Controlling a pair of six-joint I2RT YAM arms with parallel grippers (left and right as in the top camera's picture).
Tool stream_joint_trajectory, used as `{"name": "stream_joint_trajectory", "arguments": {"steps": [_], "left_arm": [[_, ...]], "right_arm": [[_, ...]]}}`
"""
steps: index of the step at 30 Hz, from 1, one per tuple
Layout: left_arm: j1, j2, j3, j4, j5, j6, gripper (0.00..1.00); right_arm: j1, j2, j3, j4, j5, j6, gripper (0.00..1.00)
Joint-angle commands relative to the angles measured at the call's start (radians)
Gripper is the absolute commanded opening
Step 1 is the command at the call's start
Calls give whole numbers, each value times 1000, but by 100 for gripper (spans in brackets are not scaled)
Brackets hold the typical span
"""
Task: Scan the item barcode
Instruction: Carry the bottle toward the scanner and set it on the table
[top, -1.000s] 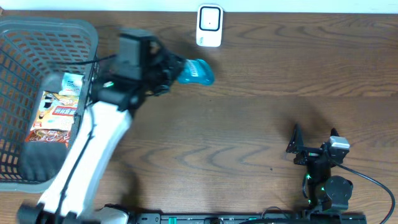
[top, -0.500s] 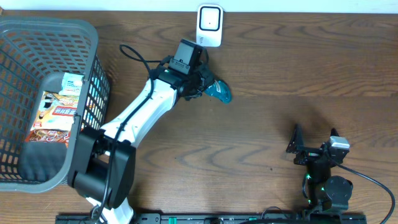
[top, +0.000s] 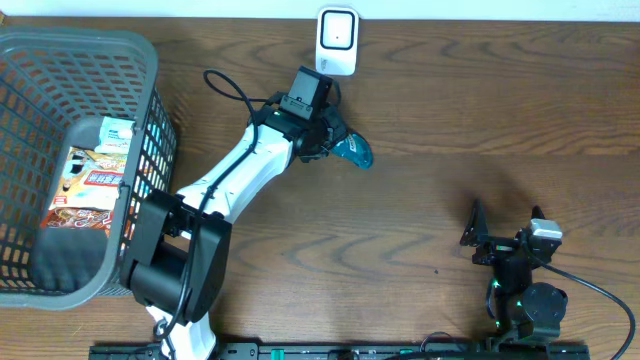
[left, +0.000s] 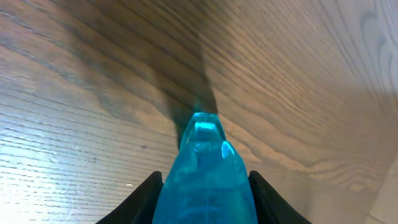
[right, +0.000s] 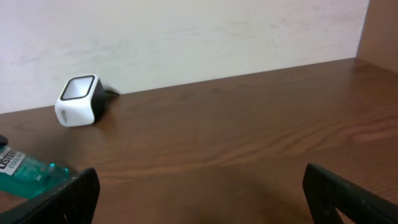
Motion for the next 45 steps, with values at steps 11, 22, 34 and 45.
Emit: {"name": "stream_joint_trajectory", "arguments": {"steps": [11, 22, 34, 45], "left_arm": [[-13, 34, 9, -32, -16, 29, 46], [-13, 34, 9, -86, -16, 51, 86], [-13, -27, 9, -255, -24, 54, 96], [50, -370, 159, -294, -153, 491, 98]], "right_arm": [[-3, -5, -2, -4, -3, -14, 99], [-3, -5, -2, -4, -3, -14, 99], [-3, -5, -2, -4, -3, -14, 99], [-3, -5, -2, -4, -3, -14, 99]]}}
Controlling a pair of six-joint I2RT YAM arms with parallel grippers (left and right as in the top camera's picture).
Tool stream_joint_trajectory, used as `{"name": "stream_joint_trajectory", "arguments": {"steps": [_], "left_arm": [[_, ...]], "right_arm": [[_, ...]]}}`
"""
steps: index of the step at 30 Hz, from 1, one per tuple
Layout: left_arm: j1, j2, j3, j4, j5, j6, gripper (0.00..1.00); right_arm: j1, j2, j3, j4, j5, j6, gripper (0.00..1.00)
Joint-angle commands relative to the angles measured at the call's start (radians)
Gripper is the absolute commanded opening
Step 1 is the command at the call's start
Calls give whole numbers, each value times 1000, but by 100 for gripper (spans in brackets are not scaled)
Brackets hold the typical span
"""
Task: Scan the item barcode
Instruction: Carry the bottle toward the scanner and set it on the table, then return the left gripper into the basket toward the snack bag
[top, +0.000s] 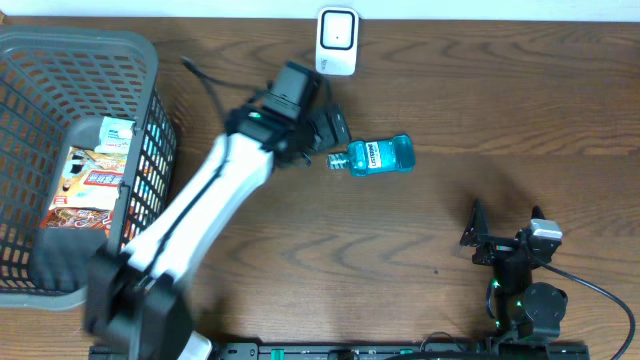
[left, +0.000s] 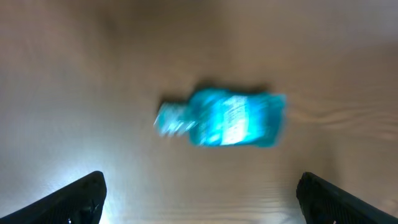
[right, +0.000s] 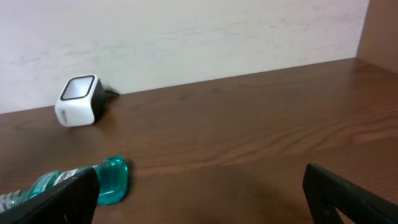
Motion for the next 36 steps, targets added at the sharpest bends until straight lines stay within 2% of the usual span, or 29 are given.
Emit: {"name": "stream_joint_trajectory", "arguments": {"steps": [1, 7, 11, 13, 16, 18, 25, 31, 36], "left_arm": [[53, -150, 116, -28, -135, 199, 98], [224, -337, 179, -60, -490, 243, 98], [428, -381, 179, -146, -596, 210, 98], [536, -374, 179, -217, -595, 146, 98], [713, -332, 175, -374, -583, -43, 98], [830, -290, 159, -444, -514, -123, 98], [1070, -137, 45, -455, -206, -128, 98], [1093, -23, -45, -387, -162, -38, 98], [1084, 48, -48, -385, -159, -34, 98]], "right_arm": [[-3, -5, -2, -4, -3, -14, 99], [-3, -5, -2, -4, -3, -14, 99], [-3, -5, -2, -4, -3, -14, 99], [-3, -5, -2, -4, -3, -14, 99], [-3, -5, -2, -4, -3, -14, 99], [-3, -5, -2, -4, -3, -14, 99], [-3, -5, -2, -4, -3, -14, 99], [-3, -5, -2, -4, -3, -14, 99], [-3, -5, -2, -4, -3, -14, 99]]}}
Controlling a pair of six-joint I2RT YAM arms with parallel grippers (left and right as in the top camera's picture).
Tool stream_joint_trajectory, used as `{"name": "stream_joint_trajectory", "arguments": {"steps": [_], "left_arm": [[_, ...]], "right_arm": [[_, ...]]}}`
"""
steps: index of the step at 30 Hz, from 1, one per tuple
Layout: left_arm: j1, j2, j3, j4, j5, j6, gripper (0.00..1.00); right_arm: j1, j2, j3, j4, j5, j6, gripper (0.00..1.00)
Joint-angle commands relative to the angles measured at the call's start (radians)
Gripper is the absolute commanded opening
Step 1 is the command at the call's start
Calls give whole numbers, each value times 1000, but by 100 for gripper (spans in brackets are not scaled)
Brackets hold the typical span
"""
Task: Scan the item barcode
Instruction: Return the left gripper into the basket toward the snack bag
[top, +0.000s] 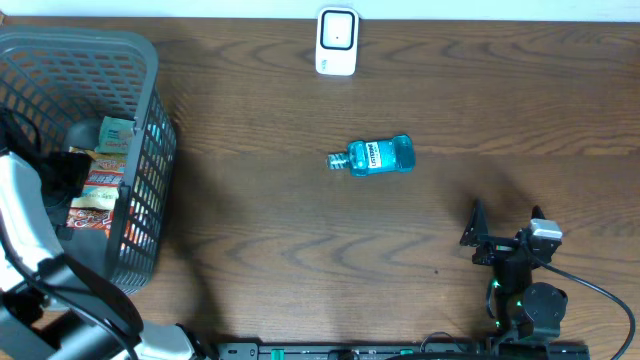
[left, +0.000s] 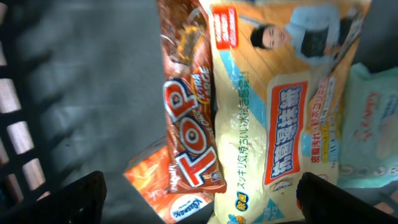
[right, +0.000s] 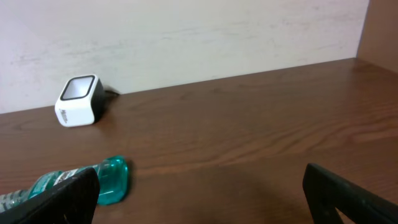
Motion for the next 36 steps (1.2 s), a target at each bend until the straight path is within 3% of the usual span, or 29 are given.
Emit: {"name": "stream_joint_trajectory", "arguments": {"steps": [1, 14, 18, 20, 24, 29, 36], "left_arm": [[-6, 44, 0, 4, 24, 25, 98], [-16, 209, 0, 71, 25, 26, 100], [-16, 249, 0, 93, 26, 35, 89], [-16, 259, 0, 96, 25, 47, 75], [-16, 266, 0, 98, 24, 56, 33], [-15, 245, 14, 121, 26, 61, 8], [-15, 150, 73, 109, 27, 71, 7]], "right_arm": [[-3, -5, -2, -4, -3, -14, 99], [-3, -5, -2, -4, -3, -14, 99], [-3, -5, -2, -4, -3, -14, 99], [-3, -5, -2, -4, -3, -14, 99], [-3, -5, -2, -4, -3, -14, 99], [-3, -5, -2, -4, -3, -14, 99], [-3, -5, -2, -4, -3, -14, 99]]}}
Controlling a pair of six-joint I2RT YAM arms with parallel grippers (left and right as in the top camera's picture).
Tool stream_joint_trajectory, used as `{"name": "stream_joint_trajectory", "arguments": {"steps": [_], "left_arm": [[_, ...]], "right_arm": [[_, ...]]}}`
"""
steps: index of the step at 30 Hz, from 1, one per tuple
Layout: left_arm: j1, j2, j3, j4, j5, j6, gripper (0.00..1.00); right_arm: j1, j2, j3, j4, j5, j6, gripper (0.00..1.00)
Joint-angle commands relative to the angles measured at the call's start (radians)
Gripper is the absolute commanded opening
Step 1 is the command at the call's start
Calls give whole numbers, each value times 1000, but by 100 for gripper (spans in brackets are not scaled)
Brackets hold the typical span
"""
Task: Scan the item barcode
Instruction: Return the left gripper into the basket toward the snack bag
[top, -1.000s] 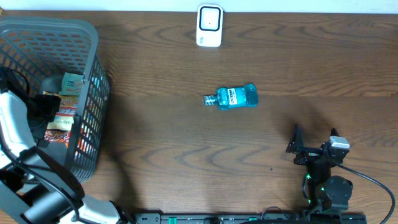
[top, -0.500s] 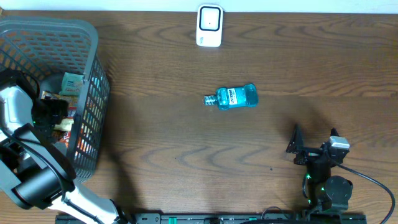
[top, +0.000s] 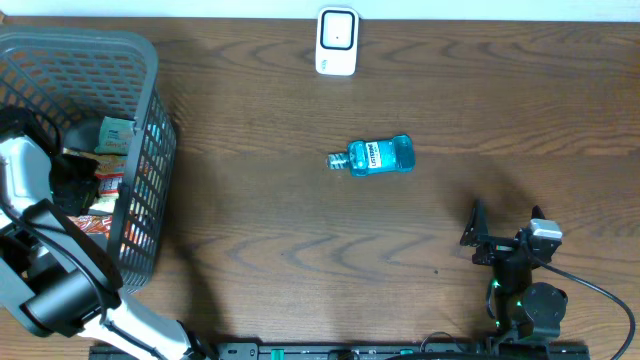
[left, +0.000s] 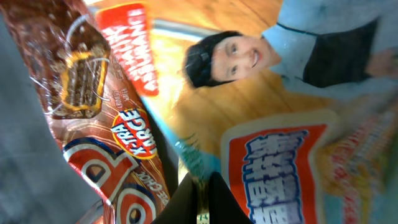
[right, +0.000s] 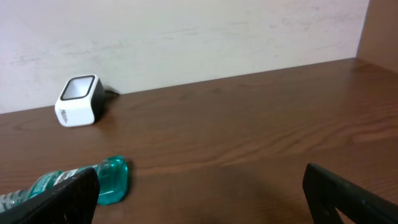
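Note:
My left gripper (top: 72, 178) is down inside the grey mesh basket (top: 150, 60) at the table's left. In the left wrist view its jaws (left: 202, 202) are shut on the teal-edged side of a yellow packet (left: 280, 124) printed with a smiling face and a red label. A brown chocolate wrapper (left: 106, 124) lies right beside it. The white barcode scanner (top: 337, 40) stands at the far edge of the table. My right gripper (top: 472, 228) stands open near the front right, holding nothing.
A blue mouthwash bottle (top: 372, 156) lies on its side in the middle of the table, and its base (right: 99, 180) also shows in the right wrist view. The scanner (right: 79, 99) stands by the white back wall. Other packets crowd the basket.
My left gripper was open above the packets in the basket. Now it is lower and shut on the edge of the yellow packet. The bottle and right arm are unchanged.
My left gripper held the blue bottle near the scanner. Then the bottle lay on the table with the gripper open beside it. After that the left arm was over the basket, open above the packets, and now it grips the yellow packet.

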Motion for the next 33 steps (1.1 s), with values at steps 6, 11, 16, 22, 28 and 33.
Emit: {"name": "stream_joint_trajectory", "arguments": {"steps": [6, 11, 16, 22, 28, 33], "left_arm": [[1, -204, 47, 11, -20, 13, 8], [0, -238, 46, 10, -20, 13, 45], [0, -172, 13, 10, -19, 13, 75], [0, -71, -14, 10, 34, 13, 75], [0, -3, -15, 27, 62, 13, 75], [-6, 43, -15, 73, 63, 13, 75]], "right_arm": [[-3, -5, -2, -4, -3, -14, 99], [-3, -5, -2, -4, -3, -14, 99], [-3, -5, -2, -4, -3, -14, 99], [-3, -5, -2, -4, -3, -14, 99], [-3, -5, -2, -4, -3, -14, 99], [-3, -5, -2, -4, -3, -14, 100]]}}
